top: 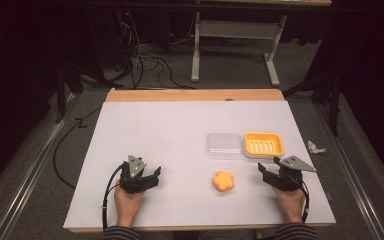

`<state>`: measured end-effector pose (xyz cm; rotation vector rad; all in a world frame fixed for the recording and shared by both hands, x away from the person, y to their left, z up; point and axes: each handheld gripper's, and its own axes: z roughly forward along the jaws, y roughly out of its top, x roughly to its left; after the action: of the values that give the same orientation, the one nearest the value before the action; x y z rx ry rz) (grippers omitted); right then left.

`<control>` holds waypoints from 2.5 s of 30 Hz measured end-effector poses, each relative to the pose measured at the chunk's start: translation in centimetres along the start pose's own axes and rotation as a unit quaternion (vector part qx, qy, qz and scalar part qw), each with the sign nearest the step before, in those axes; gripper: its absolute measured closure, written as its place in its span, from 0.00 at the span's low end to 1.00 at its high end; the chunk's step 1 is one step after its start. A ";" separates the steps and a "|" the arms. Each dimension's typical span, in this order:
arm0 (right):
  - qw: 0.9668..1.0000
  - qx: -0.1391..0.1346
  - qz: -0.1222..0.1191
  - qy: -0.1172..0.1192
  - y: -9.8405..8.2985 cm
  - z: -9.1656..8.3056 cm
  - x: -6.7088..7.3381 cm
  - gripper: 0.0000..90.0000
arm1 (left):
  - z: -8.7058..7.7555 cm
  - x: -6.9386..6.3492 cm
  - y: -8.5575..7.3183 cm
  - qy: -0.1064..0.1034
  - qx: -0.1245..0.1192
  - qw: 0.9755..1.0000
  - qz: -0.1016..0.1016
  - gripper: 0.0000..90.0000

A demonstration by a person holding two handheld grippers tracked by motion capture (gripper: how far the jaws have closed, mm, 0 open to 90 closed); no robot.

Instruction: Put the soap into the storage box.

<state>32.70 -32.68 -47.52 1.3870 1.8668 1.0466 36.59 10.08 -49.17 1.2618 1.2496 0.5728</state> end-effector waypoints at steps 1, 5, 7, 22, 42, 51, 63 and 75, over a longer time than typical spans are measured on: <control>1.000 -0.001 -0.001 0.000 0.0 -0.1 0.0 0.37 | 0.0 0.0 0.0 -0.001 -0.003 1.000 -0.005 0.26; 1.000 -0.001 0.001 0.007 0.0 -0.3 0.1 0.37 | 0.0 0.0 0.0 -0.001 -0.001 1.000 -0.001 0.26; 1.000 0.003 0.002 0.013 0.0 -0.3 0.1 0.37 | 0.0 0.0 0.0 -0.001 -0.001 1.000 -0.001 0.26; 0.999 0.009 0.013 0.050 0.2 -1.6 2.1 0.36 | 0.1 0.0 0.0 -0.001 -0.002 1.000 -0.005 0.26; 0.989 0.046 -0.067 0.124 2.3 -2.2 9.2 0.30 | 0.1 0.0 0.0 0.000 0.000 1.000 -0.005 0.26; 0.982 0.073 -0.111 0.131 3.1 -2.0 11.1 0.23 | 0.1 -0.1 -0.1 -0.001 -0.001 1.000 -0.001 0.27; 0.978 0.108 -0.139 0.113 2.8 -0.1 12.7 0.19 | 0.0 -0.1 -0.1 -0.002 0.000 1.000 0.002 0.27; 0.975 0.150 -0.128 0.103 2.1 3.0 13.4 0.30 | 0.1 0.0 0.0 0.001 0.000 1.000 -0.002 0.26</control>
<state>32.34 -18.82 -47.32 1.1857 2.3626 0.8291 36.67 10.04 -49.21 1.2587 1.2538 0.5723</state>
